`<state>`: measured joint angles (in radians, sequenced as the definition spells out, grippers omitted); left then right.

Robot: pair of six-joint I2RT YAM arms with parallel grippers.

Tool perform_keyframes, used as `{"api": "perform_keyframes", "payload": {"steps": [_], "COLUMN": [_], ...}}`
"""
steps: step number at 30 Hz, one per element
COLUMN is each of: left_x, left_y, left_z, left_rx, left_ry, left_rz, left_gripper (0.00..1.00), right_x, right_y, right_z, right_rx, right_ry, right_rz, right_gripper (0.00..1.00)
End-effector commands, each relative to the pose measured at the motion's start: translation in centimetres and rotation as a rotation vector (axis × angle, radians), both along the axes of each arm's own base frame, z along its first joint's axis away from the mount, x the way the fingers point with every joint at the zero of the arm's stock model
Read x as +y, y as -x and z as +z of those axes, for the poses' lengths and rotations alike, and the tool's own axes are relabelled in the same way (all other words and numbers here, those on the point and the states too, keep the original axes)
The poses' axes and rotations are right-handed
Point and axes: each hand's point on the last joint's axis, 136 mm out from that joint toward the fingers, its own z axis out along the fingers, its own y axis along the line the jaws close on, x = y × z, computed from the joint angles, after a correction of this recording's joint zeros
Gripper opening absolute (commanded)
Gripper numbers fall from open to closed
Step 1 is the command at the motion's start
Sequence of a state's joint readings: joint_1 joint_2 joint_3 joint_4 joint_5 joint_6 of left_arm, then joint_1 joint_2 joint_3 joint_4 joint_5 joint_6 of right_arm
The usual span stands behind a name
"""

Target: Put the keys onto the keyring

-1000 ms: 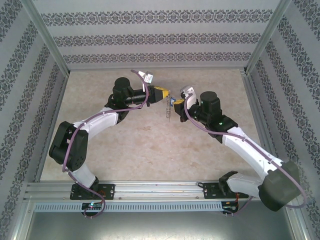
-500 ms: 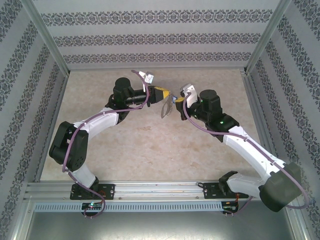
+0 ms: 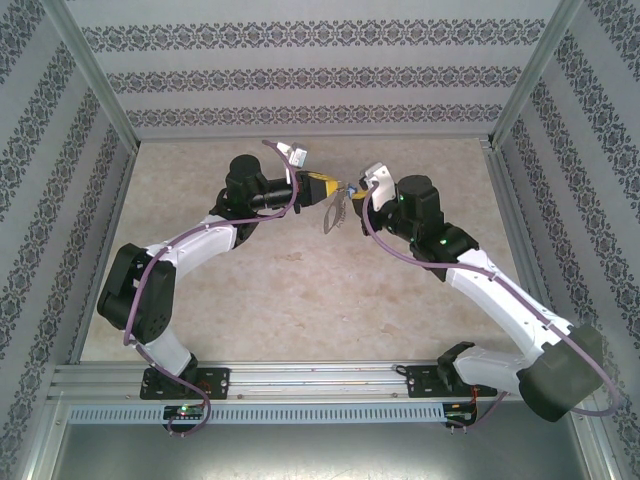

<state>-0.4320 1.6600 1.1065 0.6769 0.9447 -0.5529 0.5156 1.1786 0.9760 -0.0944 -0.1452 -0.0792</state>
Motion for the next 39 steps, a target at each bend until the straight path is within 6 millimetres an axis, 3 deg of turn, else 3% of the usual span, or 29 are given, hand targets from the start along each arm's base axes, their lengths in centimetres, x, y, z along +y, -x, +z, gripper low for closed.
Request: {"api": "perform_keyframes", "payload": {"steps": [1,8,16,28,39], "left_x": [0.2,0.2,0.2,0.2,0.2], "left_y": [0.7,0.6,0.7,0.7,0.7], "left_z": [2.7,2.7,2.8,2.6,2.8], "left_rx": [-0.082,-0.080,-0.084,-0.082,-0.084], "left_ry": [0.022,0.025,0.022,0.022,0.027], "left_rz": [-0.001,0.001,0.001,0.001,-0.001], "left_gripper": [0.00,0.00,0.00,0.00,0.00], "right_x": [0.9,2.6,1.2,-1.0,1.9], "right_y": [-0.3,-0.5,-0.9,-1.3,-1.2], "right_z": [1.5,1.4,1.4,3.9,3.6], "right_rx": [-0.037,-0.029,-0.043,-0.087,-0.056], "right_ry": [0.003,0.025,0.052,0.011,-0.010], "right_rz": [0.014,0.048,-0.006,-0.062,0.030], "right_gripper": [0.00,0.00,0.00,0.00,0.00]}}
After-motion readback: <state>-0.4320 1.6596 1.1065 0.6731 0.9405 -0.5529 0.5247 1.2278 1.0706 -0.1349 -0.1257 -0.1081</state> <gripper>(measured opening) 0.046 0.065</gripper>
